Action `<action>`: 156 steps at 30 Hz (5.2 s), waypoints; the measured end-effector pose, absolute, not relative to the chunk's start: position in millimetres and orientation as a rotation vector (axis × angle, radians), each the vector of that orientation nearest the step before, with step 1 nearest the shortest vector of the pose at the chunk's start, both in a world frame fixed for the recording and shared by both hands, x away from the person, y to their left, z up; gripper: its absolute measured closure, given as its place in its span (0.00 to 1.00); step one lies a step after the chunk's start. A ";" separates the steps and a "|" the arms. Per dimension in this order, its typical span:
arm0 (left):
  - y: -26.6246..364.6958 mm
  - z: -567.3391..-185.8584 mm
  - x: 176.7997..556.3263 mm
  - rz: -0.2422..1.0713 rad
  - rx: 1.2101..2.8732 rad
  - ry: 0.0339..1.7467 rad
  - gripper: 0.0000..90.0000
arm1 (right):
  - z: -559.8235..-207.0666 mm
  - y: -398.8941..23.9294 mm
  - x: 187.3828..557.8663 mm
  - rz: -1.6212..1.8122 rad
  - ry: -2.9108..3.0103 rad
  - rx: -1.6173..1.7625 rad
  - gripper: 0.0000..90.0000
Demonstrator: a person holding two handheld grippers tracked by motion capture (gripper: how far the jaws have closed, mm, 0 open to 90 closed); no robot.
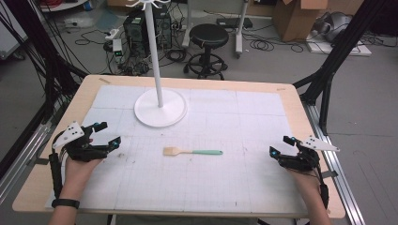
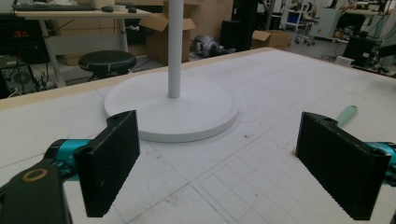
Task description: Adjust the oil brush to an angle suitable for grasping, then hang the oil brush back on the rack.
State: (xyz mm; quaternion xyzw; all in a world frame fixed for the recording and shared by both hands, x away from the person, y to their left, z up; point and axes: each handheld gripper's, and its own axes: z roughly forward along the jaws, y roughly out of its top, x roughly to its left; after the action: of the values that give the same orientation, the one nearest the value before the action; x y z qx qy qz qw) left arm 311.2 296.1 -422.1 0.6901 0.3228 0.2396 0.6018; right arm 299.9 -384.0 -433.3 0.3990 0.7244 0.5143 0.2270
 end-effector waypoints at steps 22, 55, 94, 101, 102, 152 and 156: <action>296.4 -420.6 310.6 0.567 1.577 0.744 0.16 | -433.4 -382.5 299.8 1.418 2.009 1.089 0.20; 189.3 -384.1 348.0 0.324 1.794 0.508 0.12 | -433.6 -381.9 298.7 1.417 2.029 1.076 0.20; 68.6 -434.3 373.8 0.124 2.136 0.288 0.23 | -434.1 -382.0 299.4 1.432 2.037 1.081 0.20; 66.7 -440.7 375.3 0.123 2.188 0.269 0.41 | -434.3 -382.0 299.7 1.432 2.038 1.080 0.20; 66.4 -441.0 375.3 0.124 2.190 0.266 0.43 | -434.4 -382.0 299.7 1.433 2.038 1.081 0.20; 65.8 -433.9 365.2 0.144 2.244 0.235 0.91 | -433.6 -383.0 299.0 1.439 2.038 1.081 0.20; 74.7 -422.9 361.8 0.181 2.188 0.252 0.91 | -433.8 -383.7 299.3 1.440 2.035 1.081 0.20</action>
State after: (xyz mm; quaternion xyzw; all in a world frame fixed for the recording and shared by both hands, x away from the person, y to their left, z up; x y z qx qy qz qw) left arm 361.8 74.7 -422.9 0.8846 0.1018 0.0733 0.4492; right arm 299.3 -383.7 -433.8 0.3888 0.7322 0.5182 0.2103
